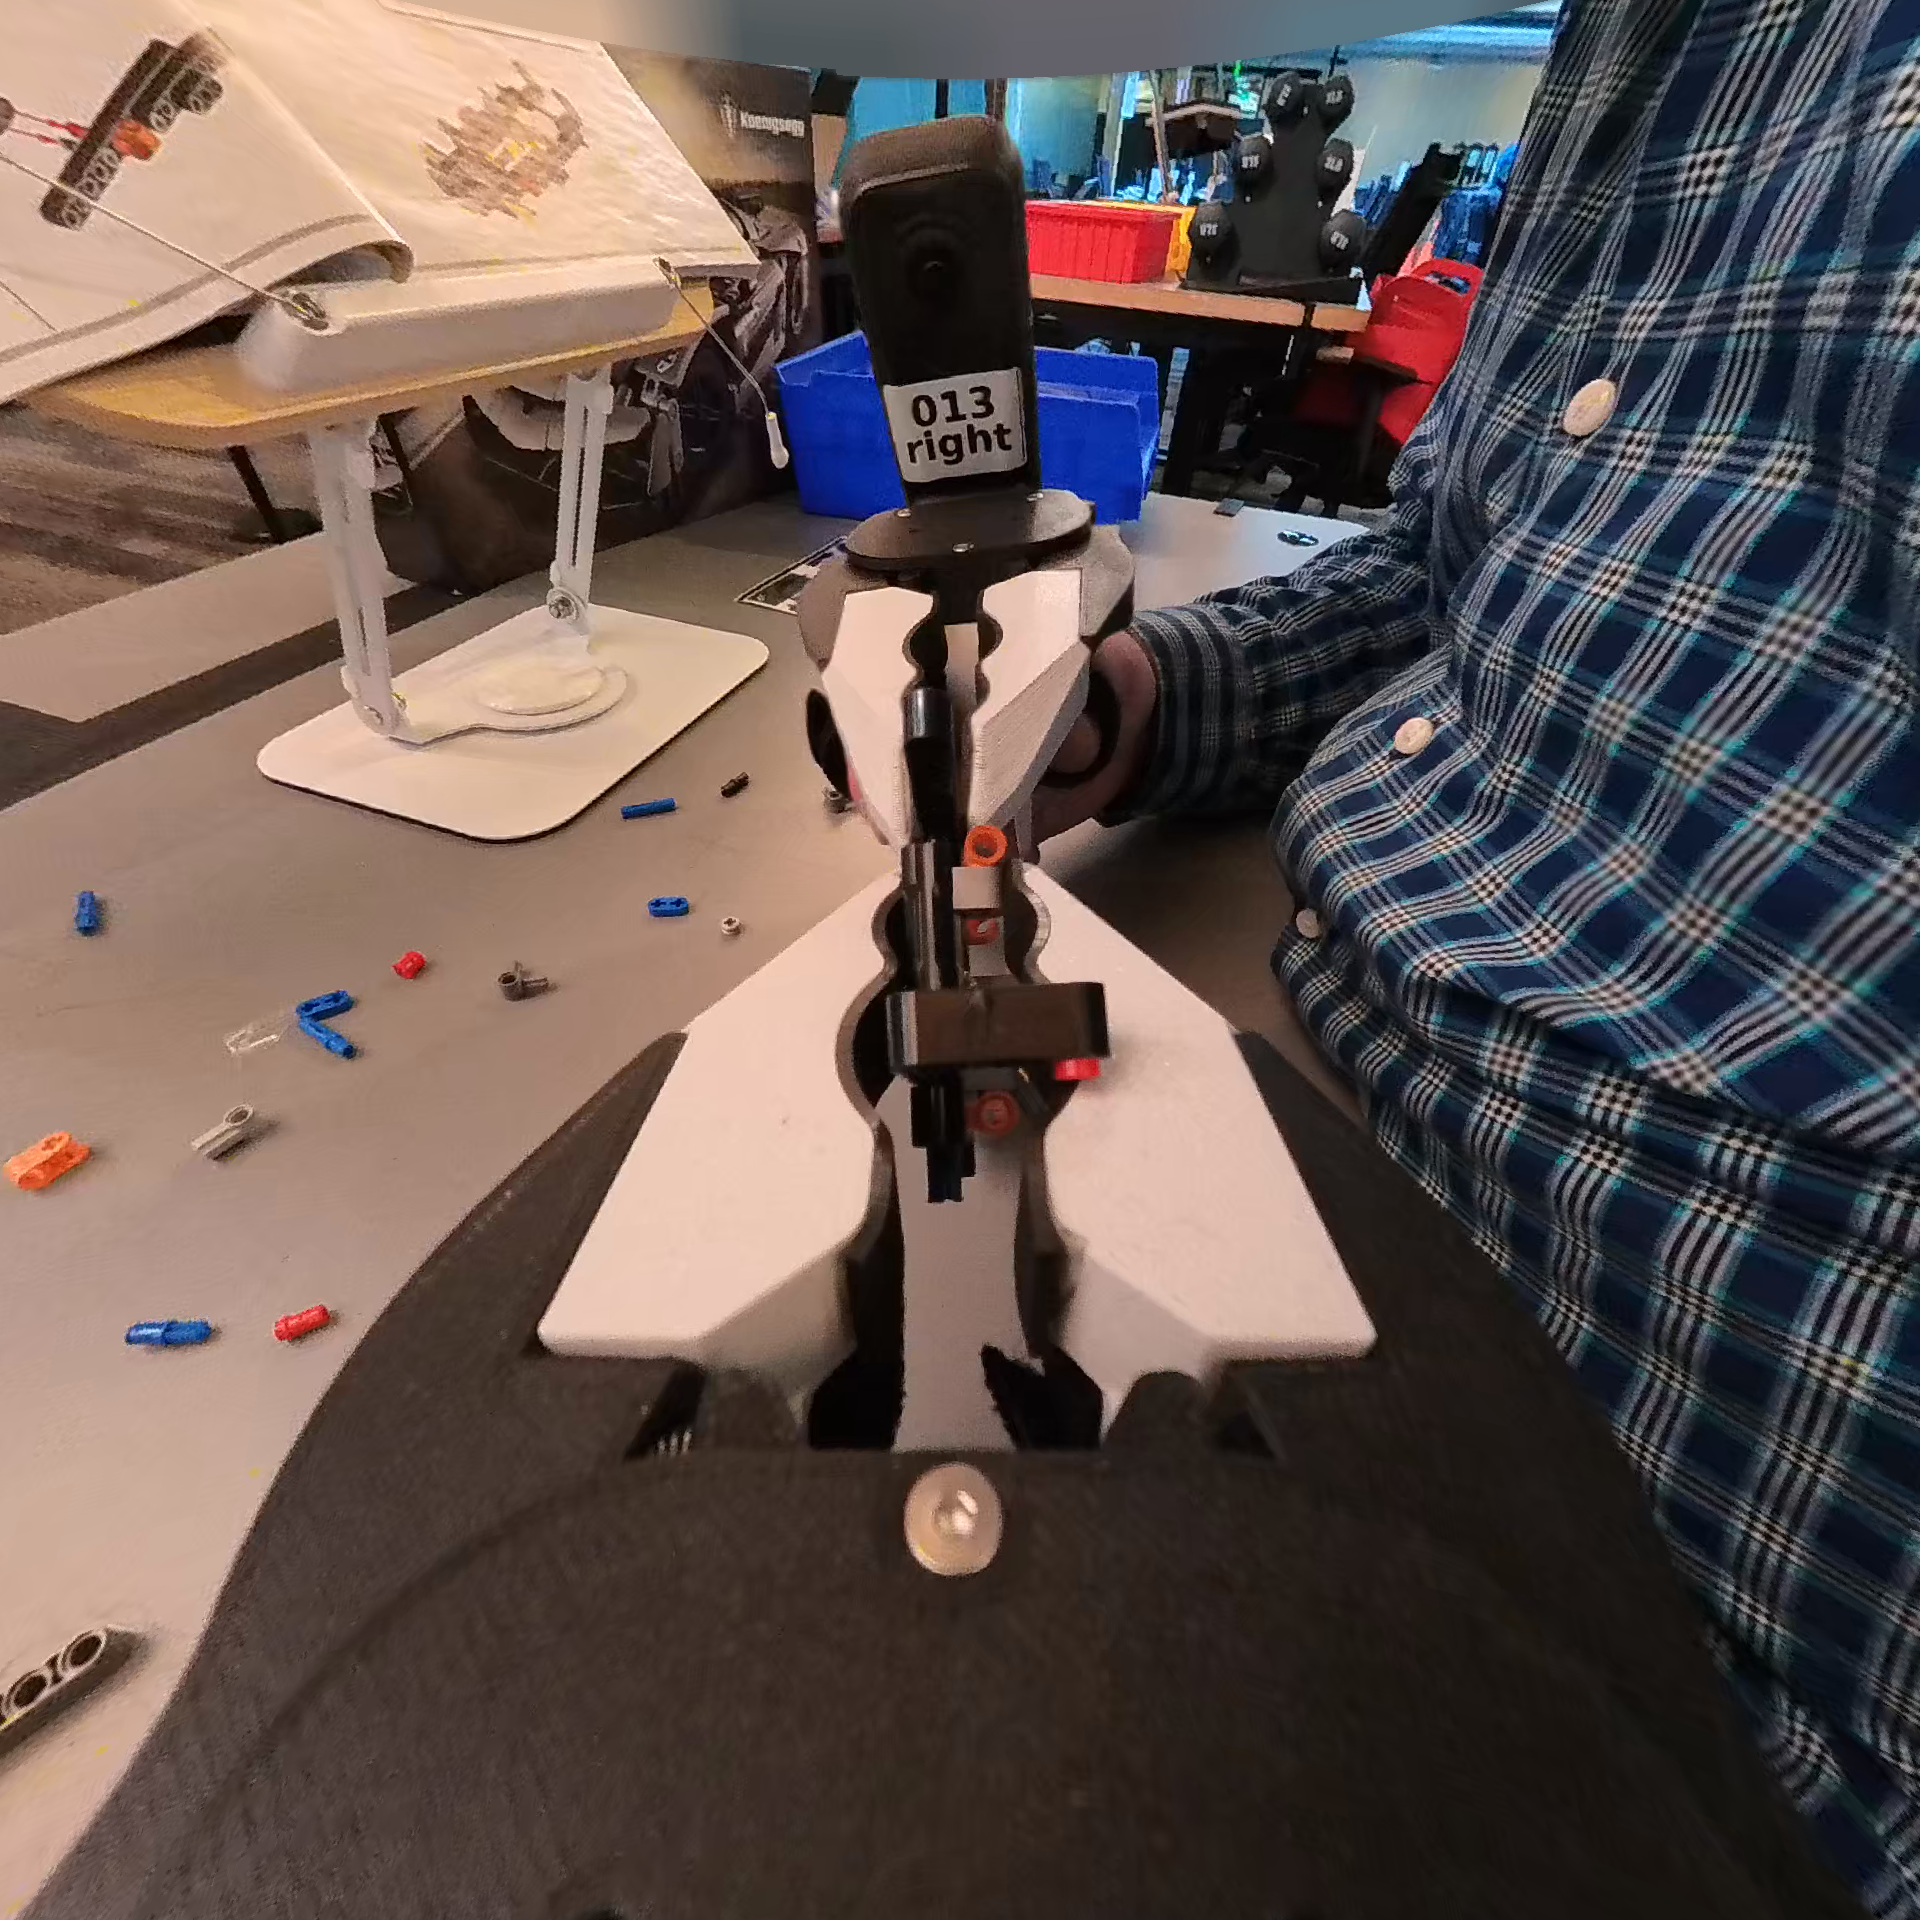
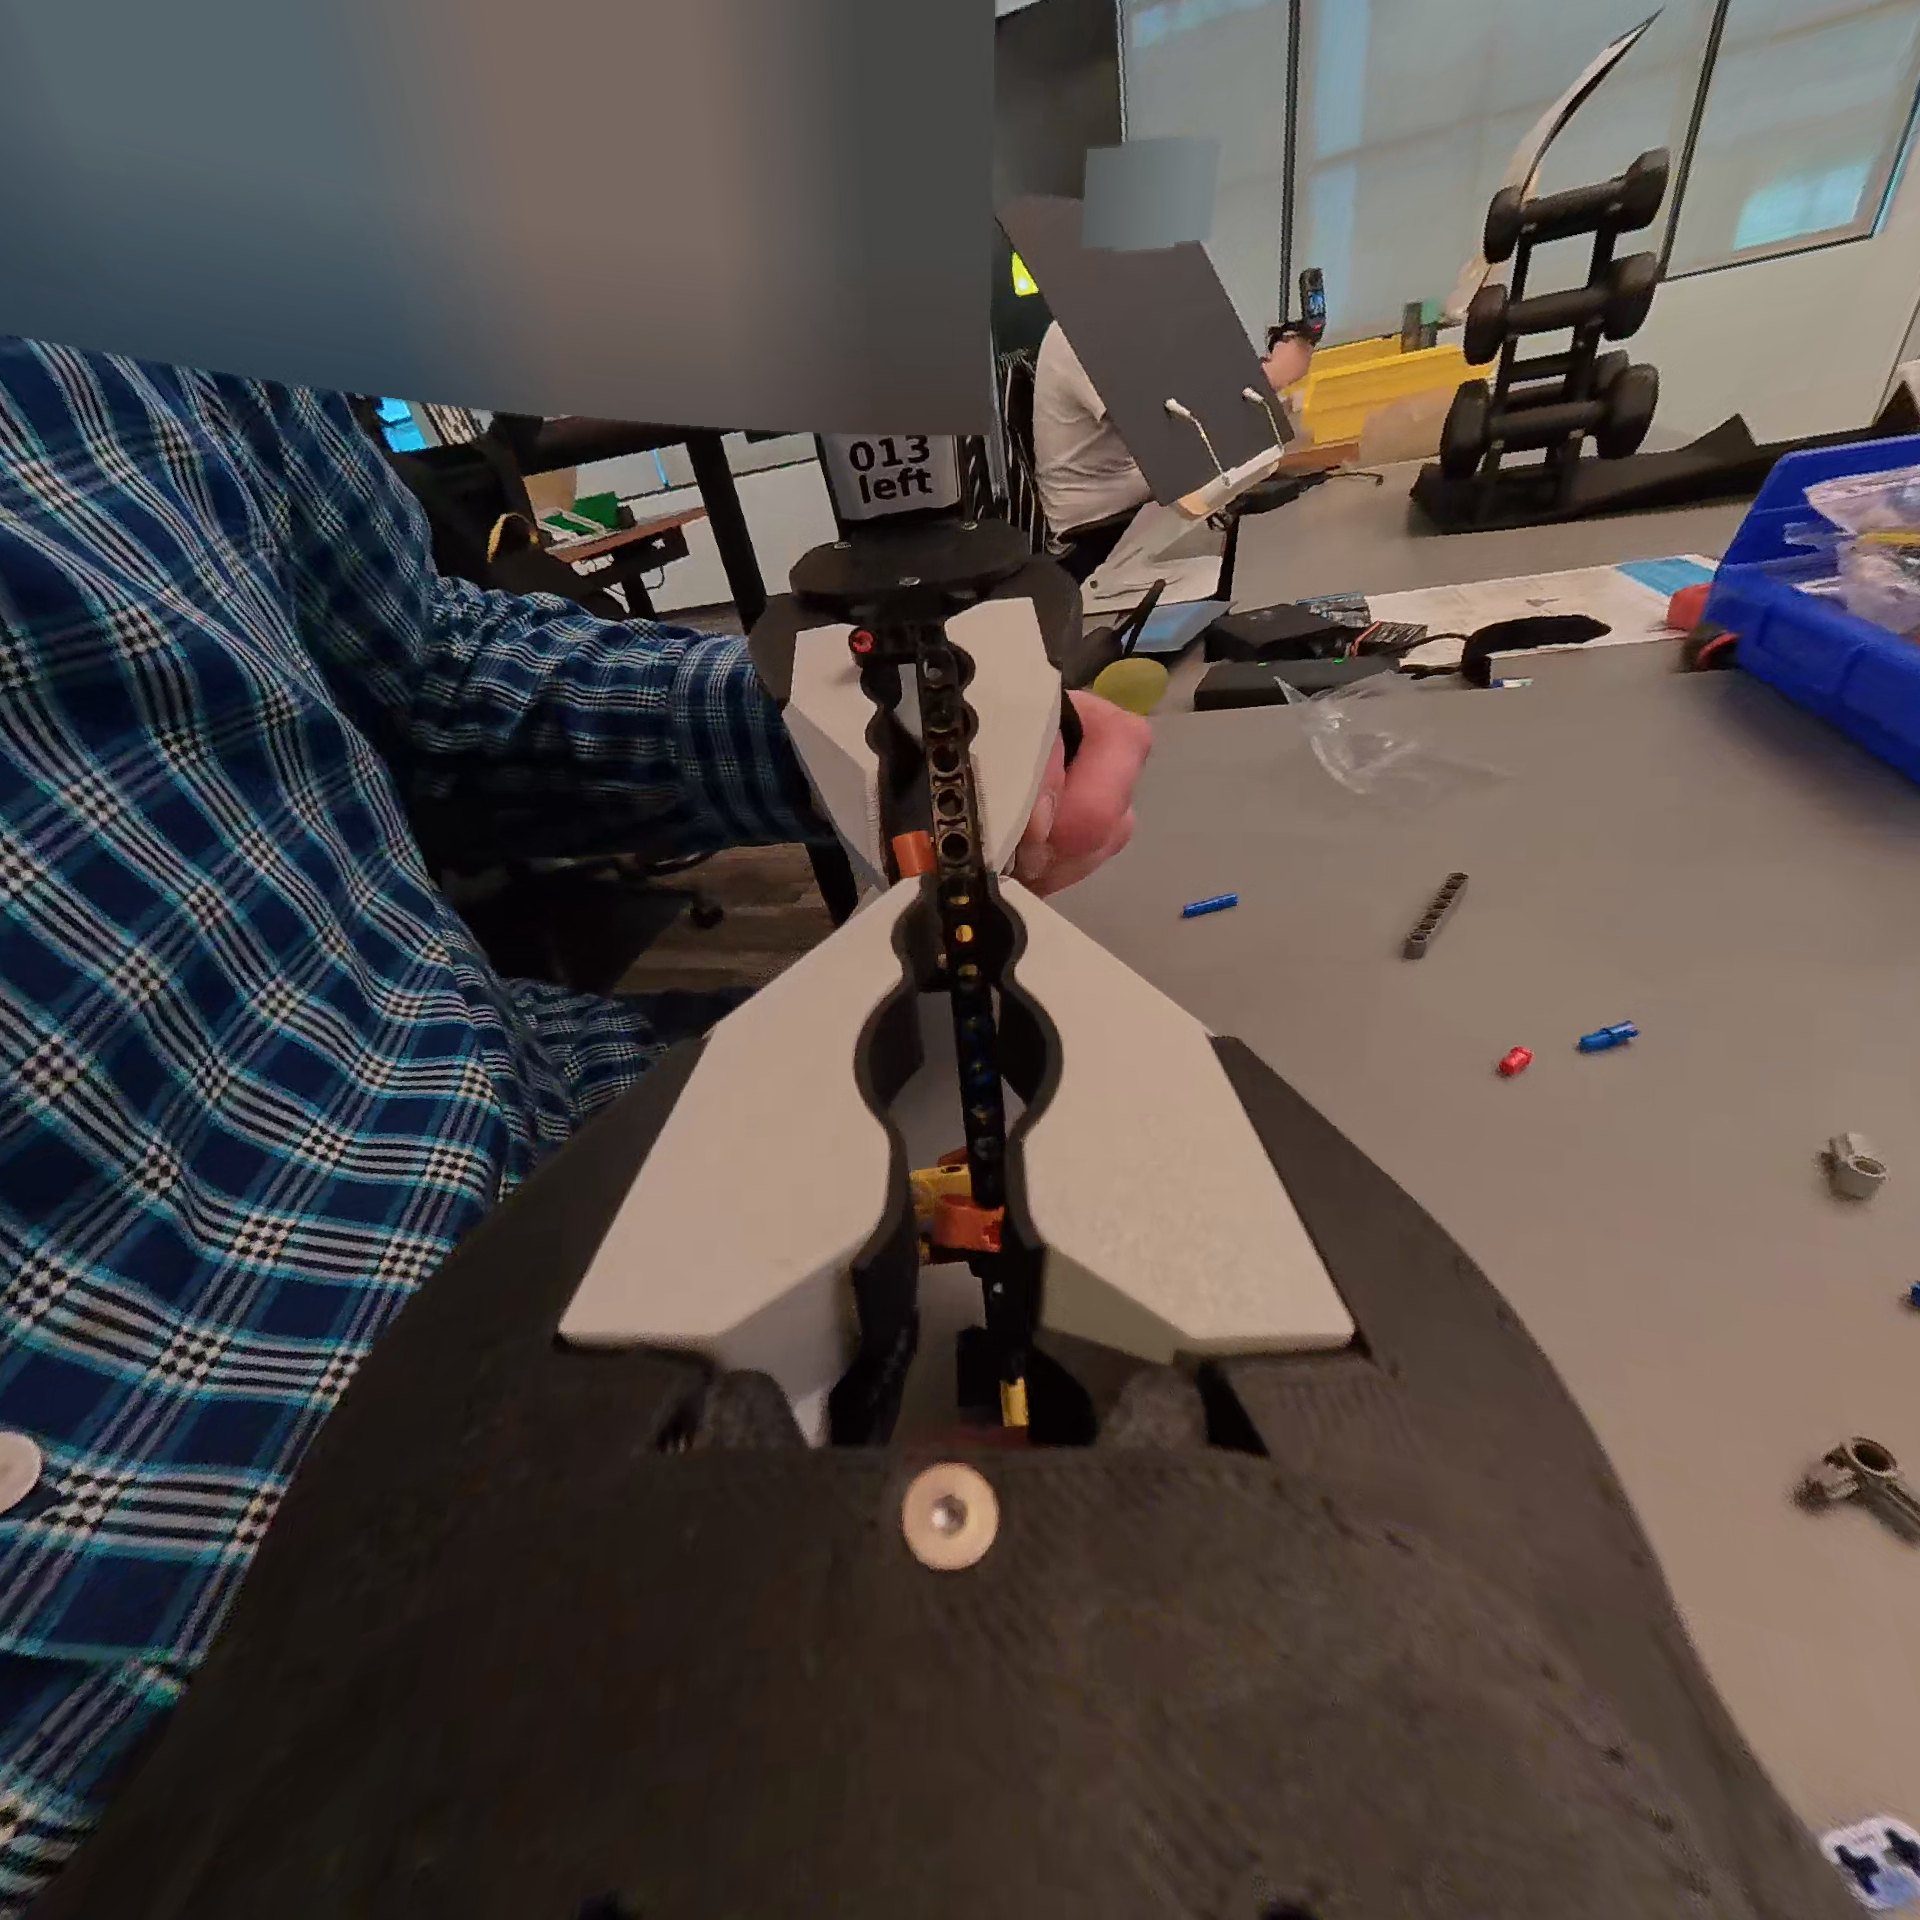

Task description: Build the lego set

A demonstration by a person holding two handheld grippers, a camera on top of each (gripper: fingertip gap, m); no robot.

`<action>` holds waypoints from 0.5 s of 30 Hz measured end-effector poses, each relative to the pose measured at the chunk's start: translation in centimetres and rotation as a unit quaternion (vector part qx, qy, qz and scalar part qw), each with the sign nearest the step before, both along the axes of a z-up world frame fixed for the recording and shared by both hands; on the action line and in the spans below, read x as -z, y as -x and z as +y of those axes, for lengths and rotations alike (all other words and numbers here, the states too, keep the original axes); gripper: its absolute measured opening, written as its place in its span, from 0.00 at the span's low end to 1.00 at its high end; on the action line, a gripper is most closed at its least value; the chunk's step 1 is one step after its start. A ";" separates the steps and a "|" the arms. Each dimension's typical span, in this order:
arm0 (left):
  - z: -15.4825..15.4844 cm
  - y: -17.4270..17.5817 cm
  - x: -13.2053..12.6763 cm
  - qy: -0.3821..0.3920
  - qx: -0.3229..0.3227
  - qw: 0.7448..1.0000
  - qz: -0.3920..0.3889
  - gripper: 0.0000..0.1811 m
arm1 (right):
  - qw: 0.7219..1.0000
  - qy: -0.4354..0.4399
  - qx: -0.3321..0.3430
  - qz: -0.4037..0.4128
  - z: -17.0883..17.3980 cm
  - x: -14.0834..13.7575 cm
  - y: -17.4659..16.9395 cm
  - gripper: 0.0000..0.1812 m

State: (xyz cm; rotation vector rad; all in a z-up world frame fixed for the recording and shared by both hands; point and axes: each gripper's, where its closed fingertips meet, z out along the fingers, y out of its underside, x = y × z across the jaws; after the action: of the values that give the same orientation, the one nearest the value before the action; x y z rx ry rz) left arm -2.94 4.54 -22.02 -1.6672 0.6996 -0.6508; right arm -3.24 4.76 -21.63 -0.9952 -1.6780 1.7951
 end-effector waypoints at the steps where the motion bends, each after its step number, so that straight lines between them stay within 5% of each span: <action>1: -0.1 0.0 0.0 -0.001 0.001 1.000 -0.001 0.08 | 1.000 -0.001 0.000 -0.001 -0.1 0.0 0.0 0.03; 15: -0.4 0.1 0.2 0.023 0.025 0.999 -0.029 0.08 | 1.000 -0.005 -0.001 -0.008 -0.4 0.2 0.1 0.02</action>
State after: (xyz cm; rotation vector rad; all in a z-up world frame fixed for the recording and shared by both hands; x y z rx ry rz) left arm -3.02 4.18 -22.21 -1.6716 0.6915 -0.7528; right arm -3.38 4.41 -21.85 -1.0065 -1.6976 1.7822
